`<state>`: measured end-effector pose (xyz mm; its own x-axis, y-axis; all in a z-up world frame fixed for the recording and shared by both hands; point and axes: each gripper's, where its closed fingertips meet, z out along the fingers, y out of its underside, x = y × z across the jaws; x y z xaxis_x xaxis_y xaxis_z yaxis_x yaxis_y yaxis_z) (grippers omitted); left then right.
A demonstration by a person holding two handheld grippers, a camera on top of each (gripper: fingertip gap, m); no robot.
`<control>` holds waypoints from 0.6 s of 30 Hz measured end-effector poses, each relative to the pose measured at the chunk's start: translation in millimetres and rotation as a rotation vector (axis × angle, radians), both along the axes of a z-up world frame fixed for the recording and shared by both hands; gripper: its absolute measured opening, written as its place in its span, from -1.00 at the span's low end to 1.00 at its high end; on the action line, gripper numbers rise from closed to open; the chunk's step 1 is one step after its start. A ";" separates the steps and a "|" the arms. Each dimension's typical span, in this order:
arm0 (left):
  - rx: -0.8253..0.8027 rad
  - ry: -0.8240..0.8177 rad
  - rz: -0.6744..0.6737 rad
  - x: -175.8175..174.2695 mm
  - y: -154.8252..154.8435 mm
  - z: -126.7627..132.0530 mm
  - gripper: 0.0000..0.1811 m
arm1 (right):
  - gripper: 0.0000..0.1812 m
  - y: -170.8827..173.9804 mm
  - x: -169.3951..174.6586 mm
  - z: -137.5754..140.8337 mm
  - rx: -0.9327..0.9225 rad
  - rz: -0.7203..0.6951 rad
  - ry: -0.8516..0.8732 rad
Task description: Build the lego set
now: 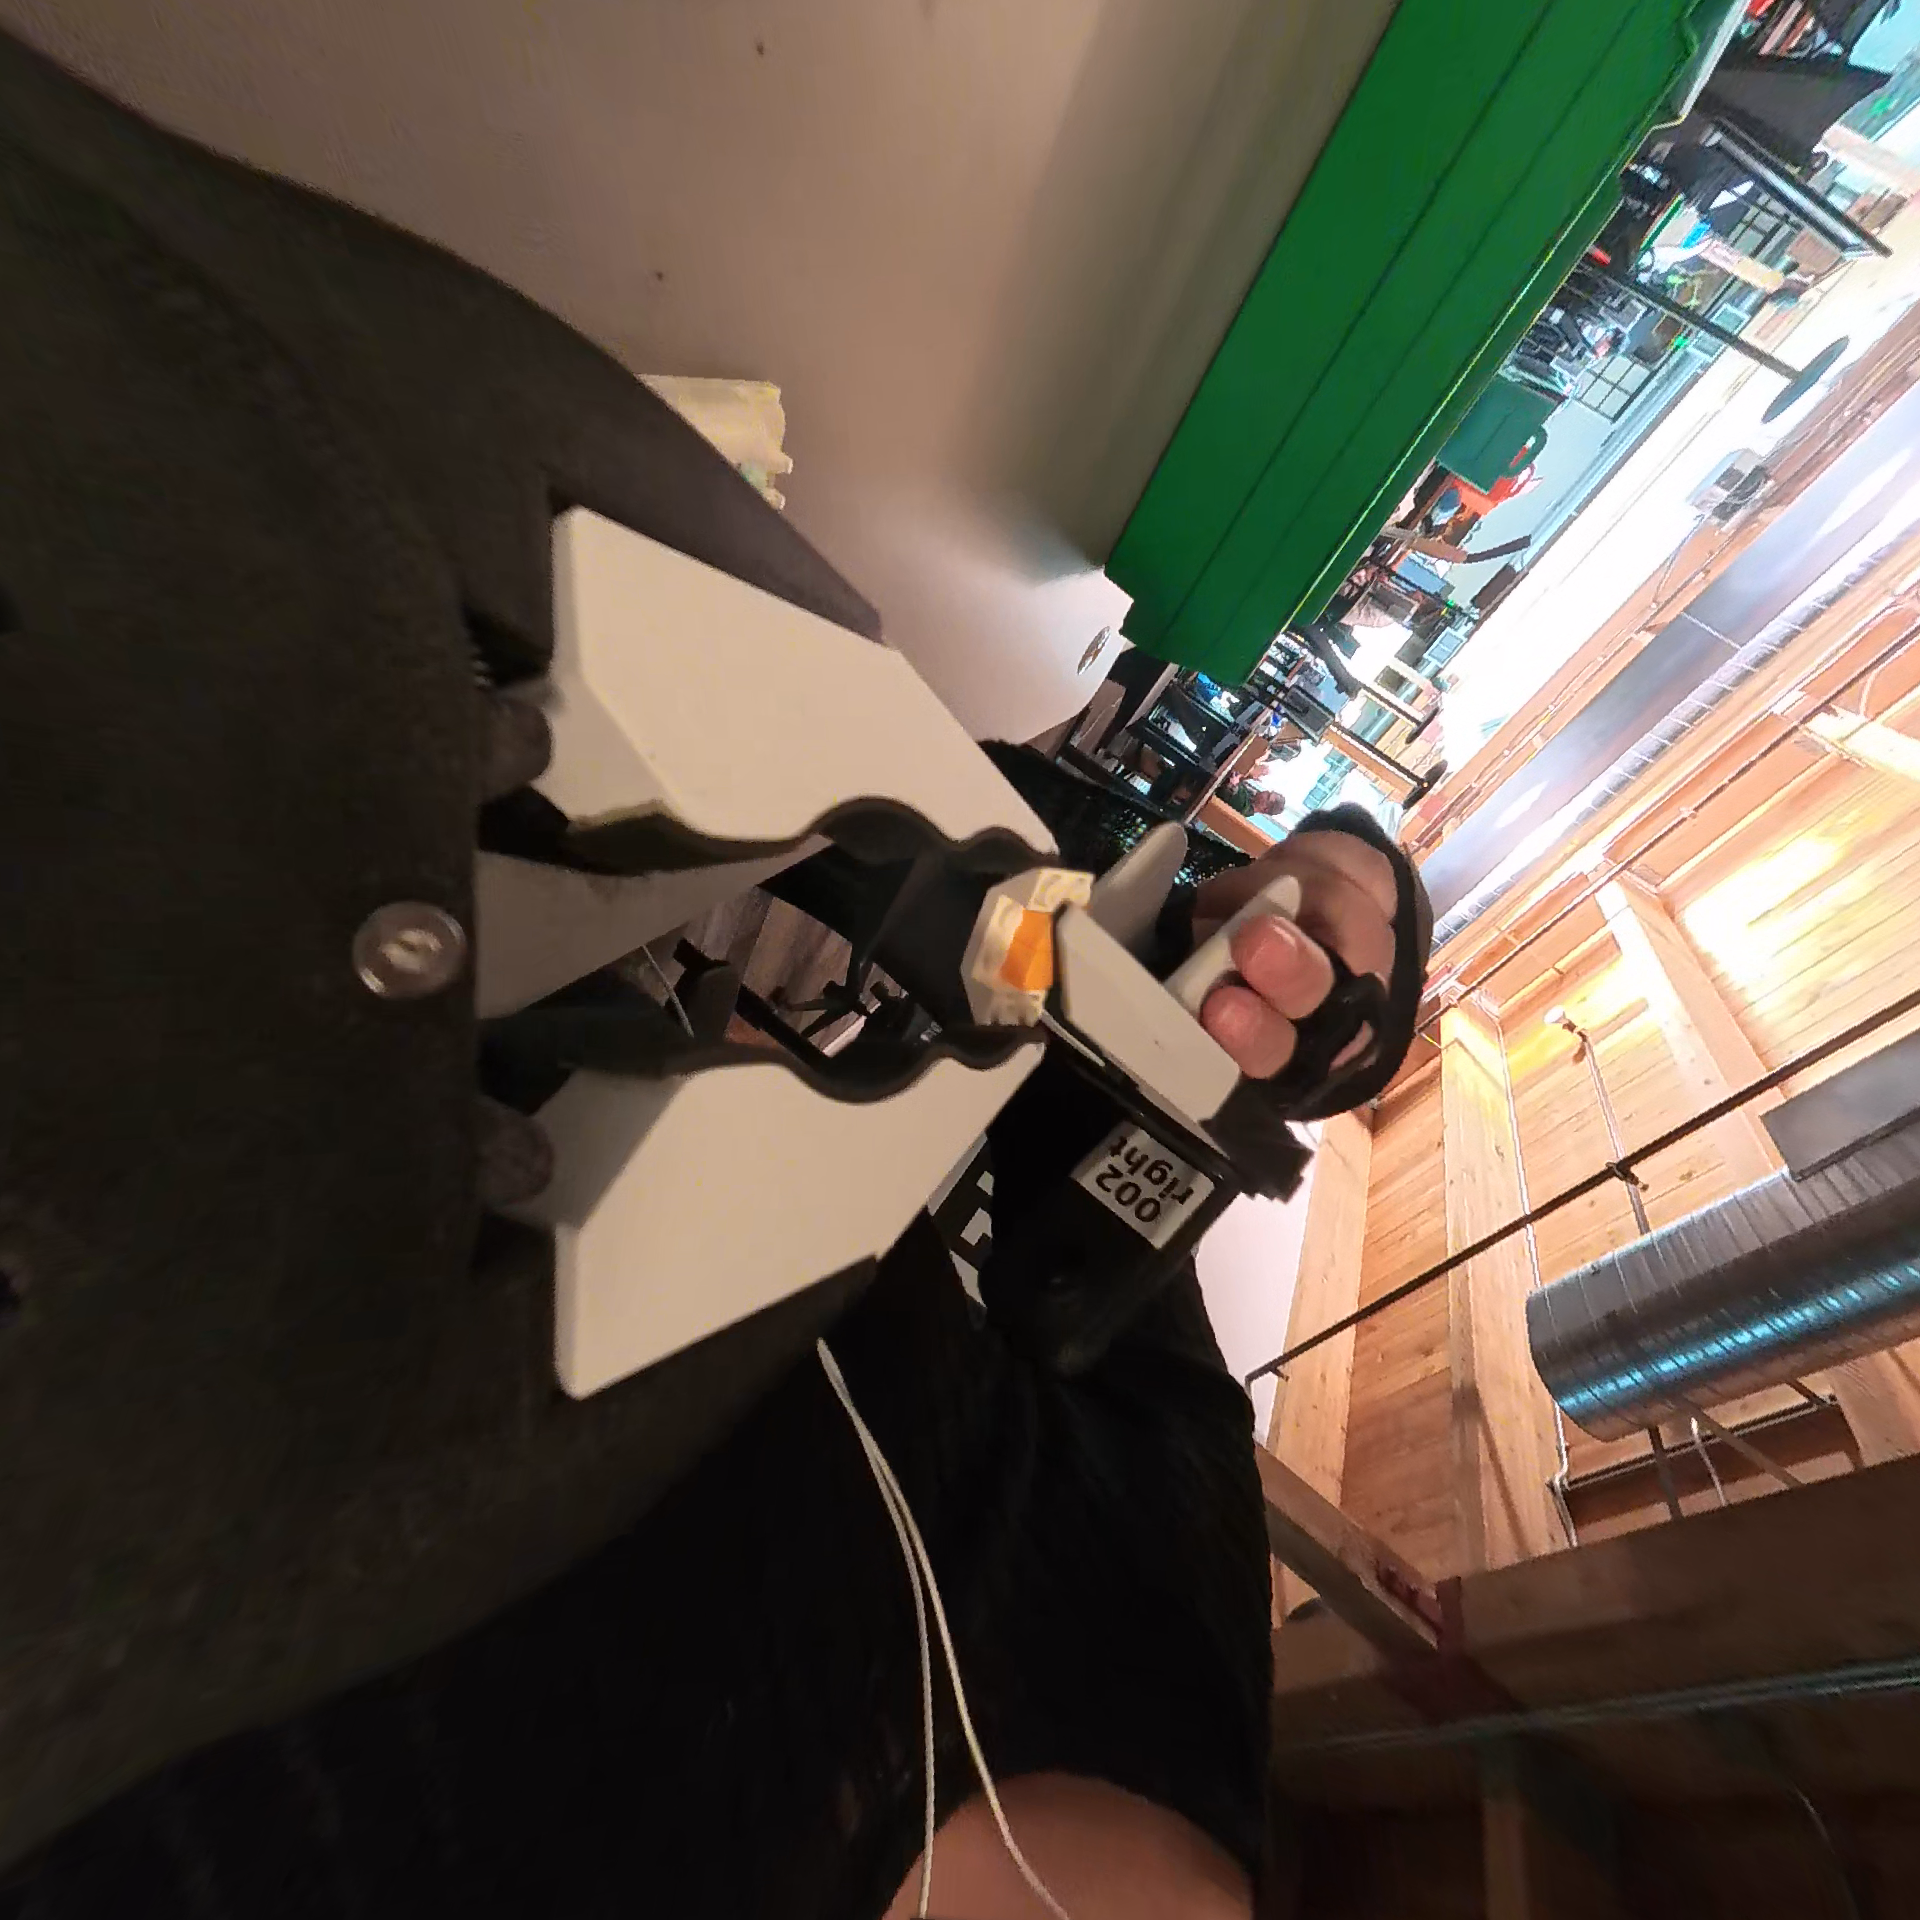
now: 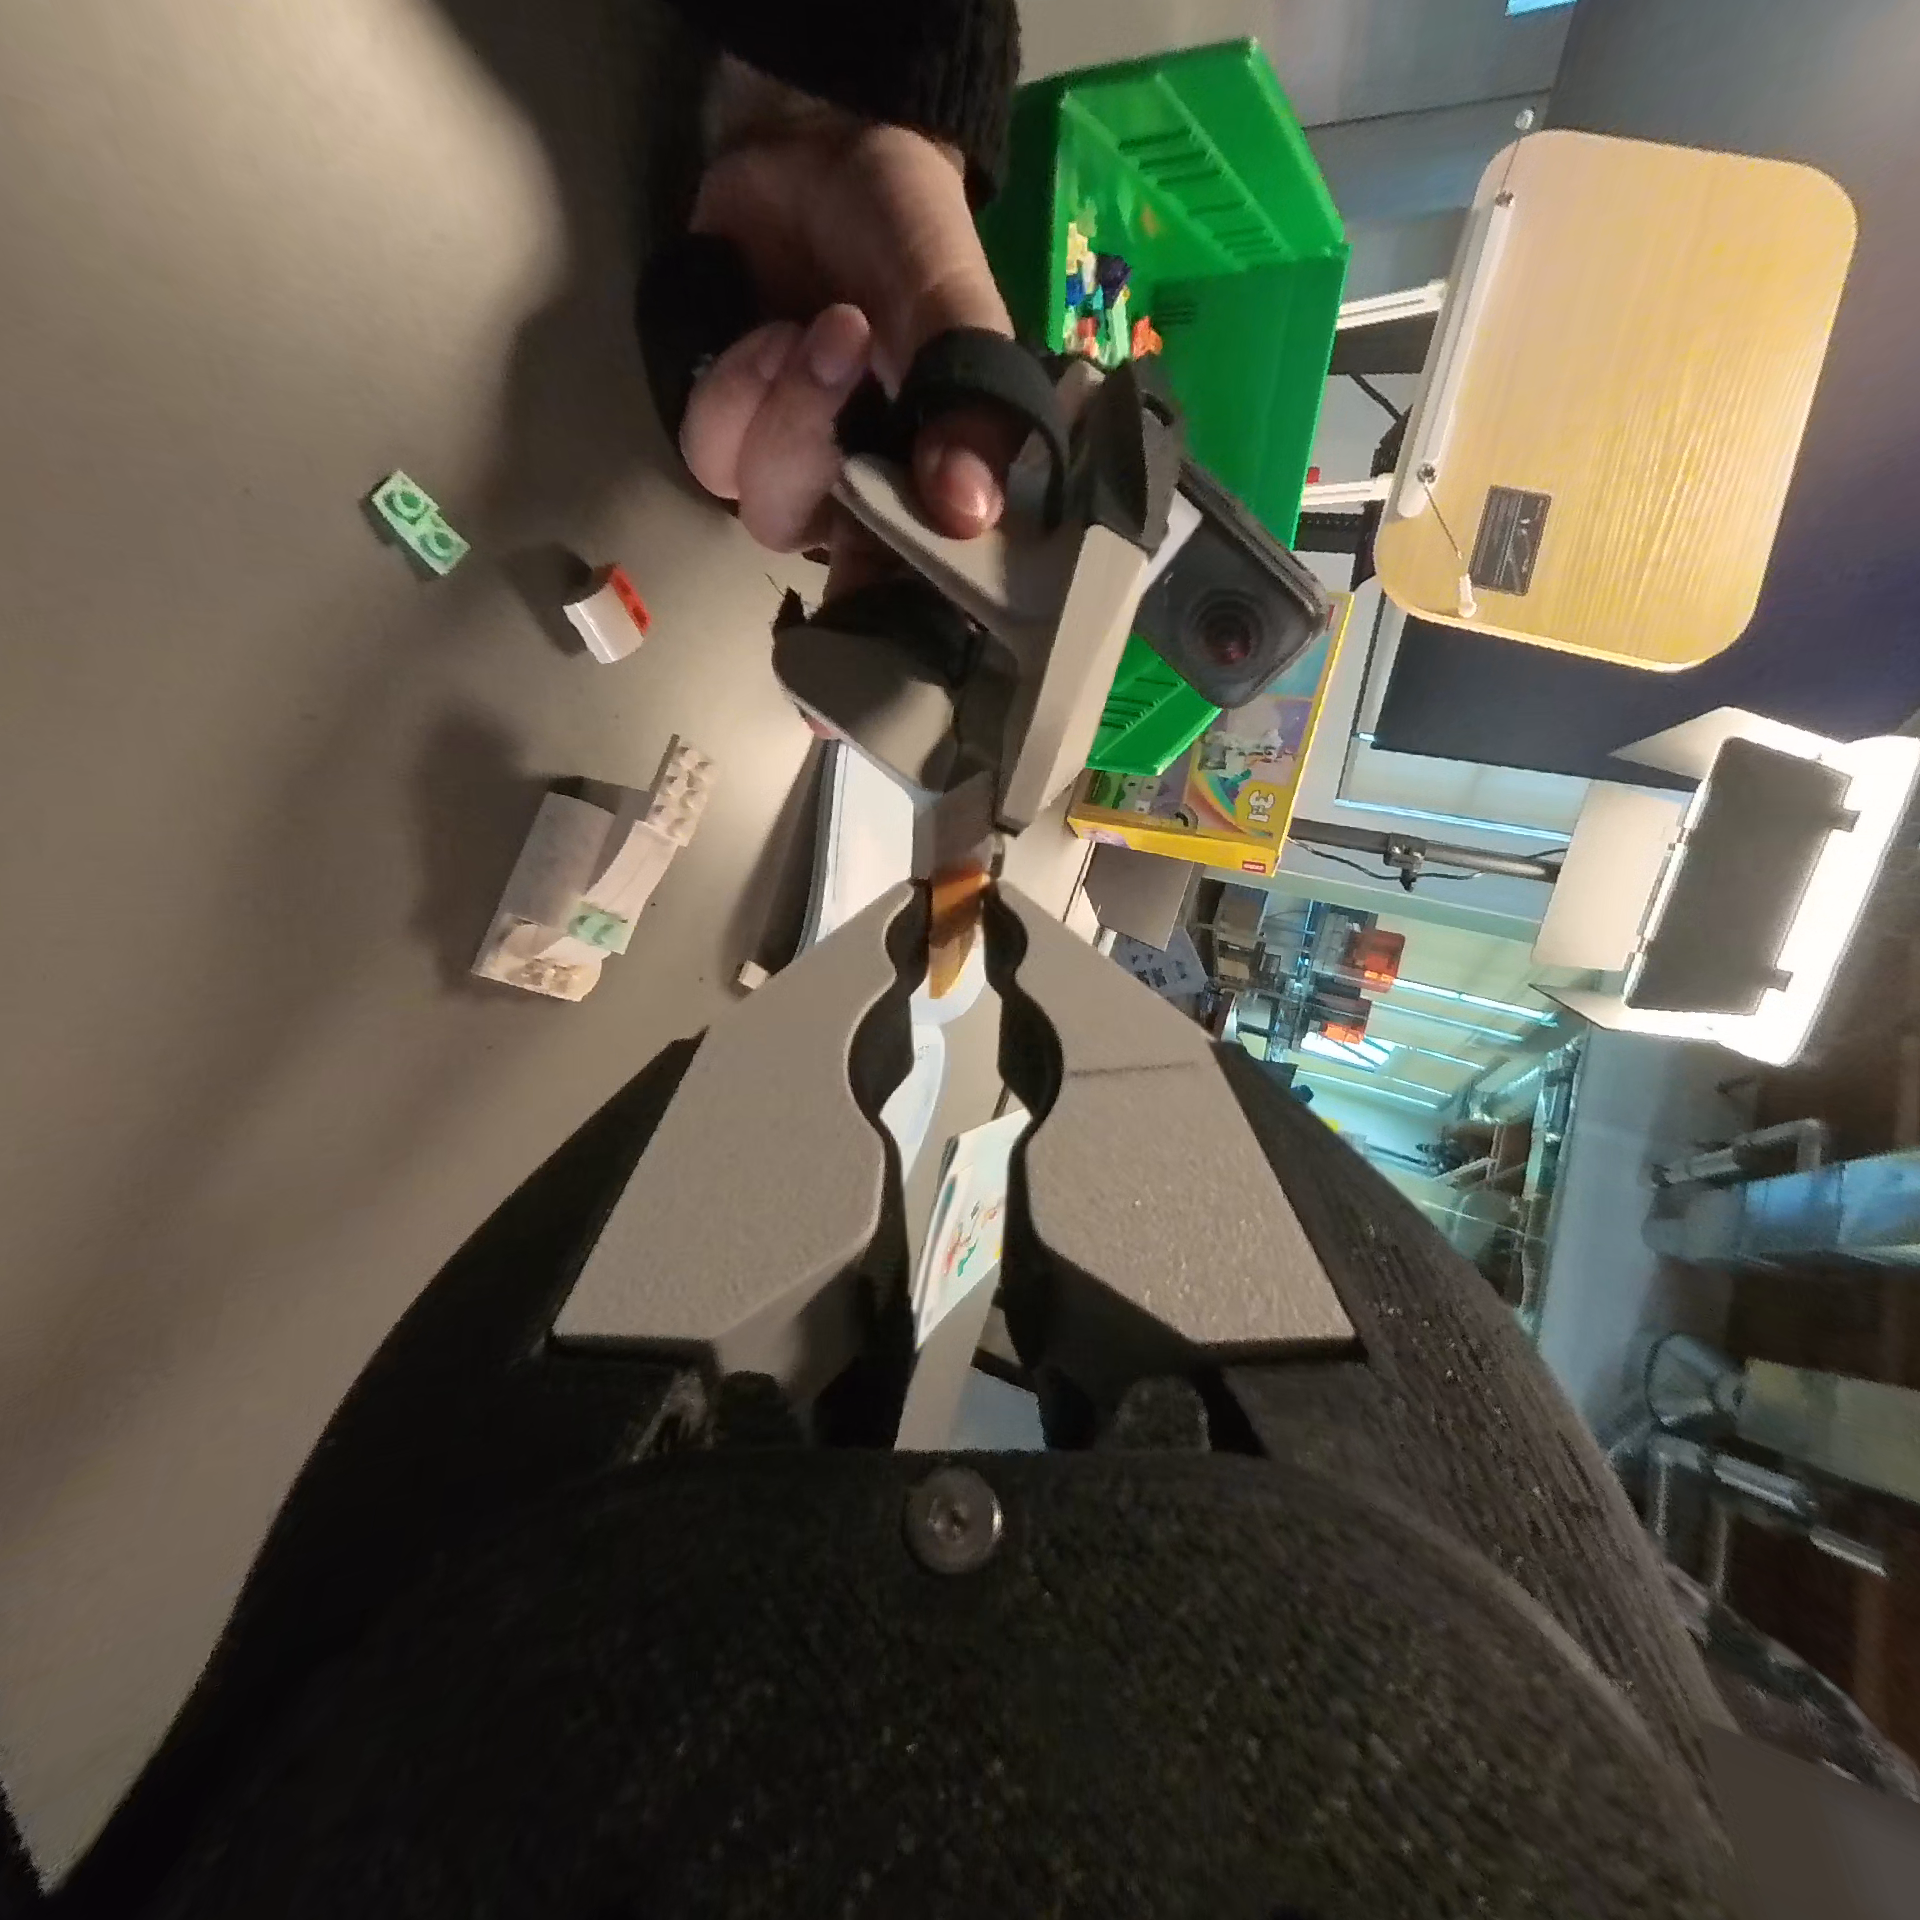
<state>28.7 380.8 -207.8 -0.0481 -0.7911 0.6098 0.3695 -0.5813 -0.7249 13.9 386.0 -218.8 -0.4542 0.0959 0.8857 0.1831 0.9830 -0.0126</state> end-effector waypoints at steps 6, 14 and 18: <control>-0.004 0.017 -0.002 1.8 0.0 -2.8 -0.69 | -0.93 0.6 1.9 -2.4 -0.036 -0.024 -0.016; 0.073 0.094 0.063 4.9 0.0 -5.8 -0.59 | -0.92 0.3 2.4 -3.2 -0.067 -0.040 -0.017; 0.075 0.096 0.056 6.1 -0.9 -6.4 -0.65 | -0.92 -0.2 2.5 -3.4 -0.071 -0.039 -0.020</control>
